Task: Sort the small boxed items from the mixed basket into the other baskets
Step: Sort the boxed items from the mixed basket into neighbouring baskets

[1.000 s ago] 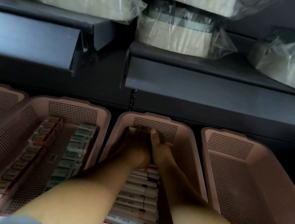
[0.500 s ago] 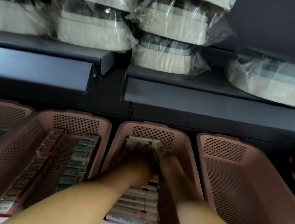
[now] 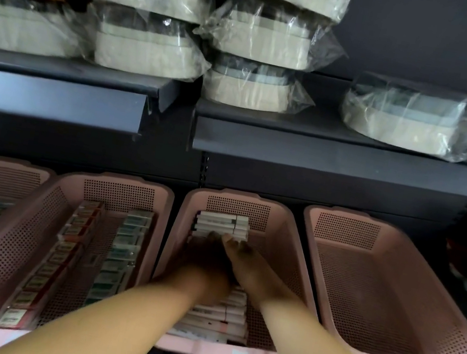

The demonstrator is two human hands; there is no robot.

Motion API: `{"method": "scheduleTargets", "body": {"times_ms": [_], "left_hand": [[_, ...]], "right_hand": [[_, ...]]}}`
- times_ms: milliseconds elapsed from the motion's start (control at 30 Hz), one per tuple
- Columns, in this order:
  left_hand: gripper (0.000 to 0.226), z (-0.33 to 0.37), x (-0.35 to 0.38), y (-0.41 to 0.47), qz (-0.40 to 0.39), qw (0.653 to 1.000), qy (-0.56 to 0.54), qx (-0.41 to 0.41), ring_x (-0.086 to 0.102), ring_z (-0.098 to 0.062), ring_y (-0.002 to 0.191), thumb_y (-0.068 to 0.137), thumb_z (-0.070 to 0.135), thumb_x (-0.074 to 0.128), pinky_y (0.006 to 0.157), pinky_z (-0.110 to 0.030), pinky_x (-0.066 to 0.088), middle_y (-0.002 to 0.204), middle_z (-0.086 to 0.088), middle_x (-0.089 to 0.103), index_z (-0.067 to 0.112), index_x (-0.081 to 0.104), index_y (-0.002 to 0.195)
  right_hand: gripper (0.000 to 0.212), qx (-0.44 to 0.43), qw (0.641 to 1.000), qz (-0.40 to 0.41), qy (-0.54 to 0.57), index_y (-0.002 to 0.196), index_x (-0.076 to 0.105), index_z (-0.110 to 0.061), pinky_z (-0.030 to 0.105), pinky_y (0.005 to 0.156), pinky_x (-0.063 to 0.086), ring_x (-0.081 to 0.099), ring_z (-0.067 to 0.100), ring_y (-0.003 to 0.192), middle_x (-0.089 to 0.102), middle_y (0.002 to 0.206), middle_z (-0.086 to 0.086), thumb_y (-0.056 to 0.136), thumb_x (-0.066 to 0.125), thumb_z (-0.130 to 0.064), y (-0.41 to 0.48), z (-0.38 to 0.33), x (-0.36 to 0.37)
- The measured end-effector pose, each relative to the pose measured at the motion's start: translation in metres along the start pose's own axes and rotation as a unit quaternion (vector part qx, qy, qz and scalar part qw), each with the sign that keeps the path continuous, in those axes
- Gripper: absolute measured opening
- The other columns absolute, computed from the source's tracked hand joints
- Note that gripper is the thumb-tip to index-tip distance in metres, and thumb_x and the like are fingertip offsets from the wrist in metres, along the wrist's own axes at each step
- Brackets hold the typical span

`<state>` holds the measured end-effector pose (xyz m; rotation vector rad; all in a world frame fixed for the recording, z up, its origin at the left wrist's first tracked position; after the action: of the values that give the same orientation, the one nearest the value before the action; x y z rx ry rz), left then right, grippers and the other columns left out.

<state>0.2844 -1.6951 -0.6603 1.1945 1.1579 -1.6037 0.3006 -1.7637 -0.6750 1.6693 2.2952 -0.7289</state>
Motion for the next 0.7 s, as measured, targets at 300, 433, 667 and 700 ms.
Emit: {"method": "scheduleTargets", "body": {"times_ms": [300, 433, 667, 700], "left_hand": [[0.062, 0.002, 0.014, 0.0, -0.005, 0.998, 0.058, 0.033, 0.039, -0.034, 0.146, 0.103, 0.048, 0.041, 0.121, -0.054, 0.031, 0.161, -0.007, 0.042, 0.026, 0.034, 0.16], [0.057, 0.005, 0.01, -0.015, -0.005, 0.999, 0.033, 0.039, 0.048, -0.028, 0.138, 0.105, 0.055, 0.035, 0.116, -0.046, 0.038, 0.152, -0.002, 0.051, 0.03, 0.041, 0.156], [0.074, 0.0, 0.012, -0.027, -0.006, 0.998, 0.041, 0.05, 0.028, -0.028, 0.151, 0.096, 0.073, 0.028, 0.122, -0.051, 0.024, 0.164, 0.003, 0.032, 0.039, 0.022, 0.162], [0.076, 0.0, 0.012, -0.031, -0.01, 0.997, 0.051, 0.055, 0.018, -0.027, 0.156, 0.1, 0.071, 0.032, 0.124, -0.052, 0.018, 0.17, 0.003, 0.021, 0.035, 0.015, 0.165]], "right_hand": [[0.077, -0.024, 0.998, 0.023, 0.054, 0.143, 0.05, -0.038, 0.037, 0.118, 0.034, 0.049, 0.013, 0.135, 0.057, 0.142, -0.01, 0.079, 0.045, -0.08, -0.012, 0.002, -0.003], [0.075, 0.004, 0.995, 0.007, 0.097, 0.131, 0.061, -0.037, 0.042, 0.113, 0.041, 0.055, 0.015, 0.128, 0.061, 0.138, -0.01, 0.073, 0.05, -0.084, -0.018, 0.015, 0.003], [0.031, 0.011, 0.994, 0.003, 0.109, 0.122, 0.064, -0.025, 0.012, 0.072, 0.051, 0.067, -0.003, 0.096, 0.071, 0.113, -0.008, 0.101, 0.053, -0.045, -0.04, 0.014, -0.007], [0.024, 0.014, 0.993, -0.001, 0.114, 0.115, 0.065, -0.027, 0.007, 0.064, 0.048, 0.066, -0.011, 0.085, 0.072, 0.106, -0.012, 0.102, 0.053, -0.043, -0.043, 0.018, -0.009]]}}
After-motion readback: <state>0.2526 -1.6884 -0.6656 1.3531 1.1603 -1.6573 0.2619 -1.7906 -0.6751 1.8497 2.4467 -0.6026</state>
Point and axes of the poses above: each hand's wrist, its own y-axis towards the middle knuckle, its own x-axis out of the palm, z = x × y, the point moved 9 cm from there along y, towards the middle knuckle
